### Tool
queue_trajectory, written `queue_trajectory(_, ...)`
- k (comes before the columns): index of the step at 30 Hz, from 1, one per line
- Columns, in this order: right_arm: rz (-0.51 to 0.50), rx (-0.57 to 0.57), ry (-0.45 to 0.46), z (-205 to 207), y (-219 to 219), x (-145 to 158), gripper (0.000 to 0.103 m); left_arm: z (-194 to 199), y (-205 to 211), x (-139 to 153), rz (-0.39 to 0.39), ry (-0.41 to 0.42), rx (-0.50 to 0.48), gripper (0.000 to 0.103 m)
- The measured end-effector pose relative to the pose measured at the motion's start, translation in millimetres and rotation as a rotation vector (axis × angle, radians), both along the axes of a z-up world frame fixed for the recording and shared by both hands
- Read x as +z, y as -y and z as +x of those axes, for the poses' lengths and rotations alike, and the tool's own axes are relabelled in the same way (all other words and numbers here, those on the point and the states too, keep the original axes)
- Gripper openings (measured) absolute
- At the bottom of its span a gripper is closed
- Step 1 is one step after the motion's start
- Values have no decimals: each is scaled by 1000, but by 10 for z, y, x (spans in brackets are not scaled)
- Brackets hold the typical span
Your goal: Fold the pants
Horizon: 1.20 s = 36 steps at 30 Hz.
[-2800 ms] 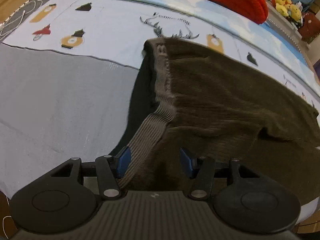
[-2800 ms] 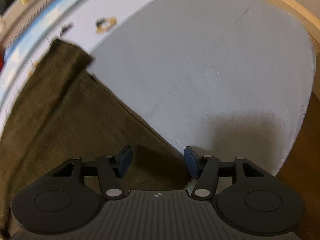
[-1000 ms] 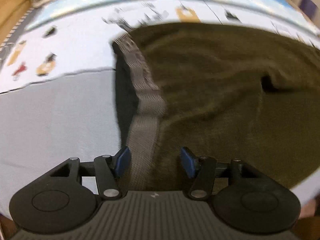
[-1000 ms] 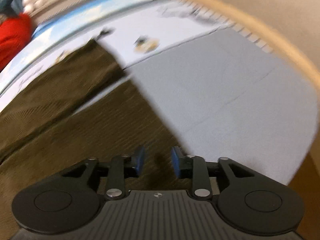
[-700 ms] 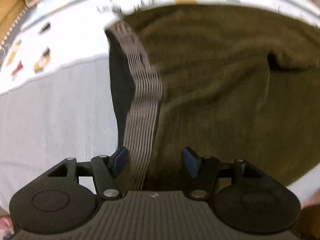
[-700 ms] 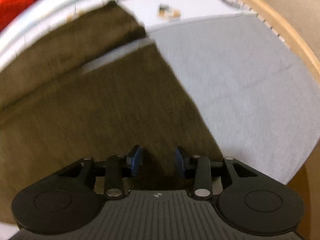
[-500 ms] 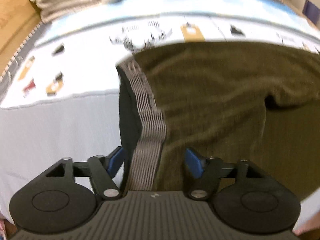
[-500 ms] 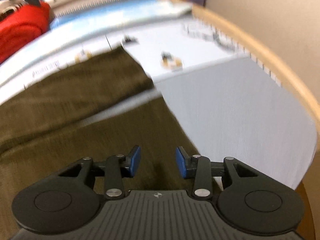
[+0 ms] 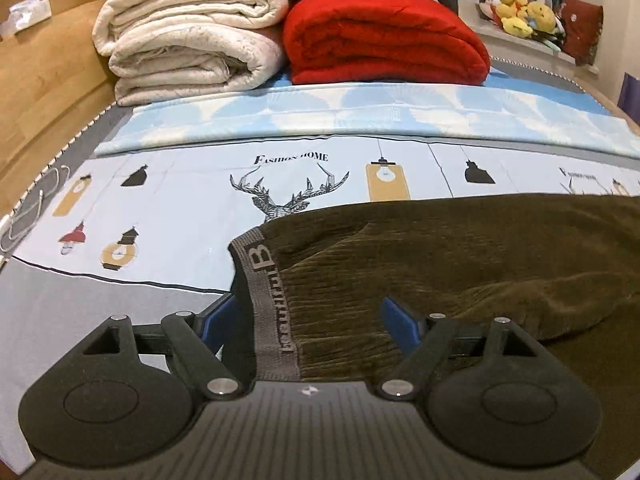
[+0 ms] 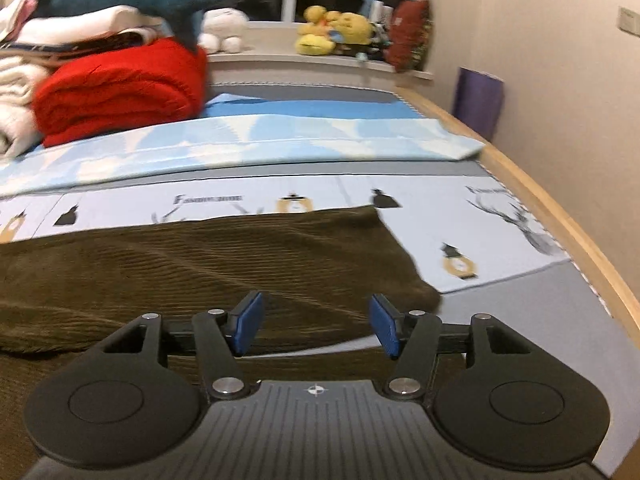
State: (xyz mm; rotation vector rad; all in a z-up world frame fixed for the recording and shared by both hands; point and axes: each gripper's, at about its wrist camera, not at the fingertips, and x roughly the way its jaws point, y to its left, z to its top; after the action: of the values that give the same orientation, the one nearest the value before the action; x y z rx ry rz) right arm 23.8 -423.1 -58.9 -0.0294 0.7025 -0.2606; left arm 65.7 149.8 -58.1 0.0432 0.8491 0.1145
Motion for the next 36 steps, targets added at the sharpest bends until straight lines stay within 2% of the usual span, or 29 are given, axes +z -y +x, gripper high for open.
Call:
queue_trajectory(7,-2,94,-4,169,-445,22,61,129,130,21,-32,-11,-23,84)
queue_trajectory(13,88,139,39,317,-756,185,61,246,324,32,-30,-2,-48,81)
queue_trajectory(18,101,165,64,529,-1084,272,61,362,478,8,-16,-8,-67,75)
queue_trajectory(21,113,185,62,675,-1269,300,58,443,552,-10,-18,-21,-73,75)
queue_trajectory(23,155,200,58,766,-1361,317,55,488,579,-15,-18,-21,-76,75)
queue_trajectory(25,186,206,66,841,-1458,333,45,537,595,-11,-13,-11,-74,75)
queue_trajectory(28,196,210,84,906,-1604,347,40,616,534,21,-4,38,-29,75)
queue_trajectory(30,203,211,92,948,-1698,351,39,680,441,59,-26,81,-7,74)
queue_trajectory(33,216,218,104,996,-1808,362,39,826,281,28,-18,82,80,74)
queue_trajectory(36,220,234,104,1029,-1887,381,39,986,92,-60,-89,69,127,74)
